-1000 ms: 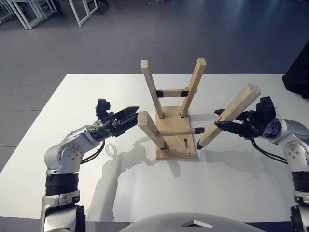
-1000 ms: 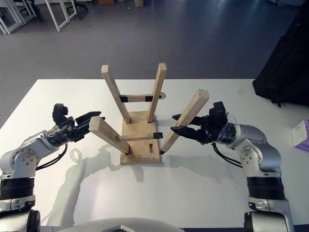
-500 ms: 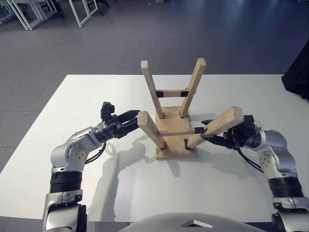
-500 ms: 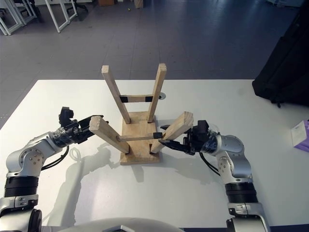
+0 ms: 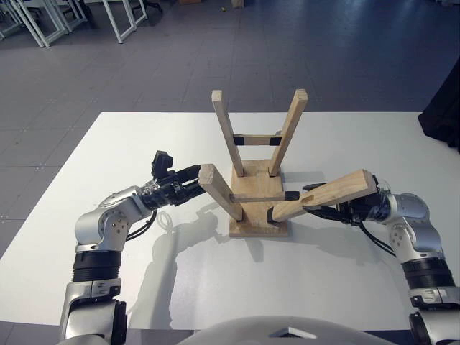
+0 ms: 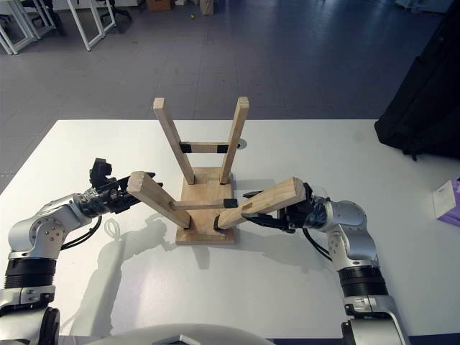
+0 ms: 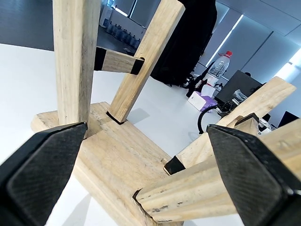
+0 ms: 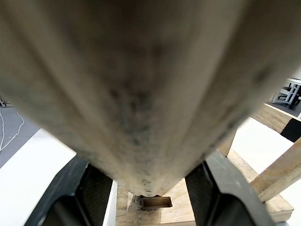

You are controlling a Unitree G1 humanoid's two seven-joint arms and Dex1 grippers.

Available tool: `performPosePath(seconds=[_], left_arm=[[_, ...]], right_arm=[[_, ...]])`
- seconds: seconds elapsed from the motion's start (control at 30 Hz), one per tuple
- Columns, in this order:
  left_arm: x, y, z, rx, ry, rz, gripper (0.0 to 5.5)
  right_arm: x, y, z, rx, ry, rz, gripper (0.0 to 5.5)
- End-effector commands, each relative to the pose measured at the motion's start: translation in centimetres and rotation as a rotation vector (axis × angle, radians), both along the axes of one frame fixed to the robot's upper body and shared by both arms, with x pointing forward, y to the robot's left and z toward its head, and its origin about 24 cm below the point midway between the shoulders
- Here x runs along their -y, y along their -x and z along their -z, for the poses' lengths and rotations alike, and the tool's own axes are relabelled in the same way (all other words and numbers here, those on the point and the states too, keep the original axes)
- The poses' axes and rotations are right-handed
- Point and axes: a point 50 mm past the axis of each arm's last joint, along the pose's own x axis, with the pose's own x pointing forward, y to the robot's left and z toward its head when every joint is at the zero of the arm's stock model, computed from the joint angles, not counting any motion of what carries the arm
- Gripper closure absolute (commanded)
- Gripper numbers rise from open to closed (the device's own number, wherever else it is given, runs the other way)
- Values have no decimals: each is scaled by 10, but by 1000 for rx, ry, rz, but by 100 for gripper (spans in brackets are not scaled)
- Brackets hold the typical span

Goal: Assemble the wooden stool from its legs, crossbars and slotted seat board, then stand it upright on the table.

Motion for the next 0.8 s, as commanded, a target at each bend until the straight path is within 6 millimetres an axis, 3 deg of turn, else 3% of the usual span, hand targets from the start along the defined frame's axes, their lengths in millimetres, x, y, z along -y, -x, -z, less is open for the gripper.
performPosePath(seconds=[0.03, 0.3, 0.8], left_arm=[[-1, -4, -4, 5, -35, 23, 80], [-2, 0, -2, 2, -32, 18, 80], [0, -4, -3, 2, -41, 56, 80]], right_arm=[[10, 0, 7, -46, 115, -27, 348], [24, -9, -5, -23, 171, -38, 348], [12, -27, -26, 39, 180, -110, 348]])
